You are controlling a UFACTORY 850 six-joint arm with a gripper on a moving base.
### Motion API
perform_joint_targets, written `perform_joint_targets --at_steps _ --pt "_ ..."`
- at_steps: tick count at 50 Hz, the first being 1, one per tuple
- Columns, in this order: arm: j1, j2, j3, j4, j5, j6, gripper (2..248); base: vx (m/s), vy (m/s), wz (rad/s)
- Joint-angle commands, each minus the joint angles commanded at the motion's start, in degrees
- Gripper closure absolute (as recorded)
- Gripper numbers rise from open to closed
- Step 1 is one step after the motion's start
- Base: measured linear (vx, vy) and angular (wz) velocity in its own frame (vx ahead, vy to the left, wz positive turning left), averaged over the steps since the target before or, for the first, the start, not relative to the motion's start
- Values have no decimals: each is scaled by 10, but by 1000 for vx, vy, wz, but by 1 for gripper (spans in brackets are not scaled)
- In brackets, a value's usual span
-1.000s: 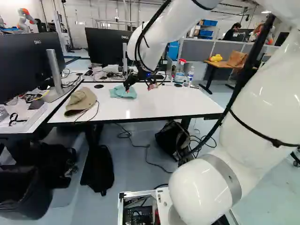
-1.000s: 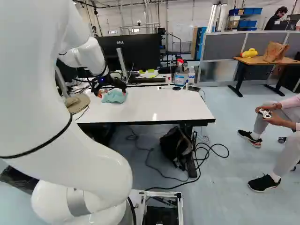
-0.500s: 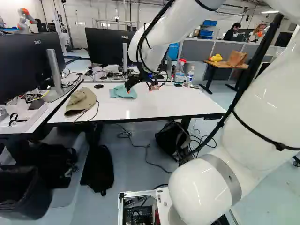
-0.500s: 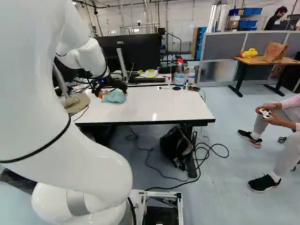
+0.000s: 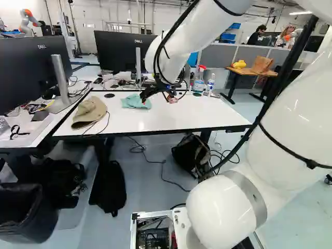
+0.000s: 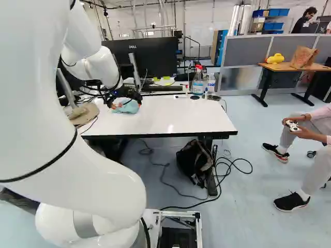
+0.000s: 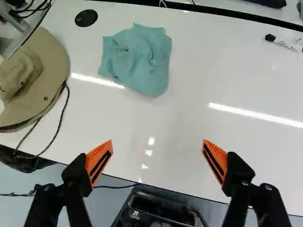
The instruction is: Clean the table with the green towel
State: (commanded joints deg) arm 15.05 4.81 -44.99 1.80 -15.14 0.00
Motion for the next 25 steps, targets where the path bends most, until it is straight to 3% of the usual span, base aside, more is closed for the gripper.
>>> perform_joint_targets --at_steps 25 --pt "-22 16 58 -3 95 0 3 0 0 0"
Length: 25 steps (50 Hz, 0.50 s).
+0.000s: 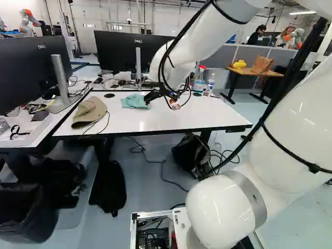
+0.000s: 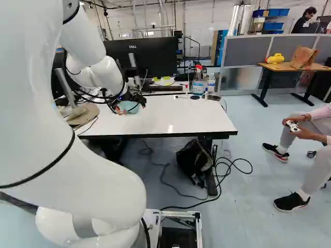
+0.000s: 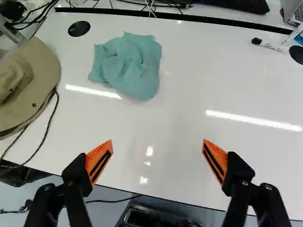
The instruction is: Clean the table with the green towel
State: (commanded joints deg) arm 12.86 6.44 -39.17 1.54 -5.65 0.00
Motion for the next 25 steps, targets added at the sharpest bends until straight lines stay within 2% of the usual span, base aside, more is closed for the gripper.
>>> perform_joint_targets --at_steps 25 --pt "-31 23 83 -4 135 0 3 0 0 0"
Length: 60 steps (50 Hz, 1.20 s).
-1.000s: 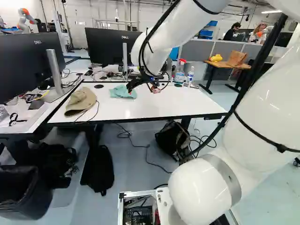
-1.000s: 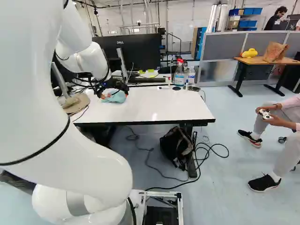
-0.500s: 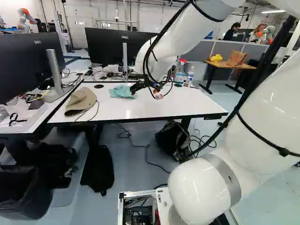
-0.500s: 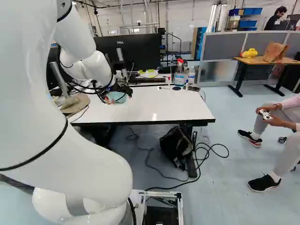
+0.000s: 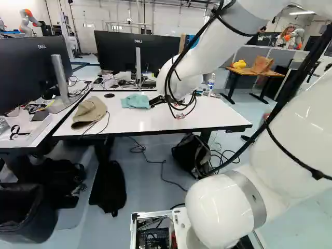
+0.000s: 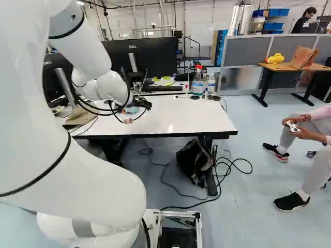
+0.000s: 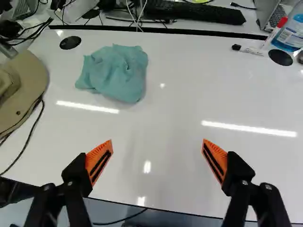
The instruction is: Clean the table with the green towel
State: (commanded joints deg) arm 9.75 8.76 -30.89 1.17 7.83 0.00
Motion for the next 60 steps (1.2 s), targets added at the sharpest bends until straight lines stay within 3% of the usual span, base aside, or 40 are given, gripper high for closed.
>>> perform_joint_targets --at_steps 36,60 --pt "-51 38 136 -6 221 0 3 0 0 0" --pt "-75 56 199 -9 324 0 3 0 0 0"
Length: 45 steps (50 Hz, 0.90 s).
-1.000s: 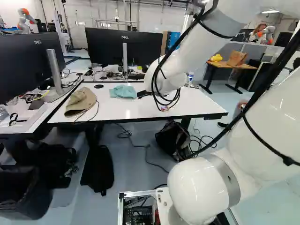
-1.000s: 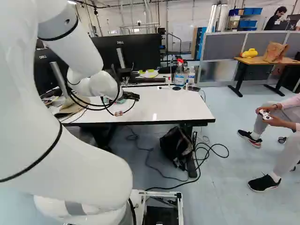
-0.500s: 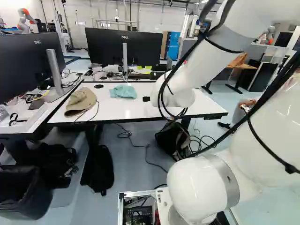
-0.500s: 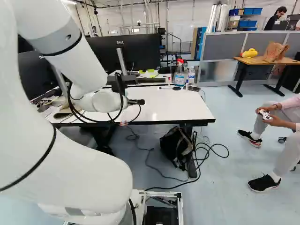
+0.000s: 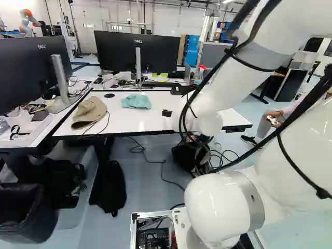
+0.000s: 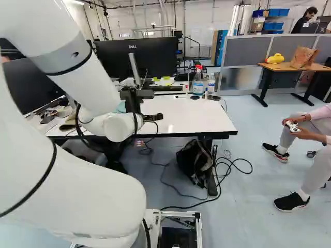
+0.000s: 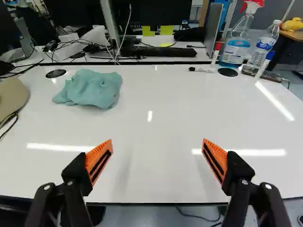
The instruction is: Clean the table with the green towel
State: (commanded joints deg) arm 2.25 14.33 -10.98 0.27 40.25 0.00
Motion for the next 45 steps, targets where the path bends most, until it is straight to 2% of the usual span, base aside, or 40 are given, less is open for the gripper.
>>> perform_joint_targets --at_steps 22,45 --pt "-14 11 38 -2 62 0 3 0 0 0" --pt "-22 16 58 -3 94 0 3 0 0 0"
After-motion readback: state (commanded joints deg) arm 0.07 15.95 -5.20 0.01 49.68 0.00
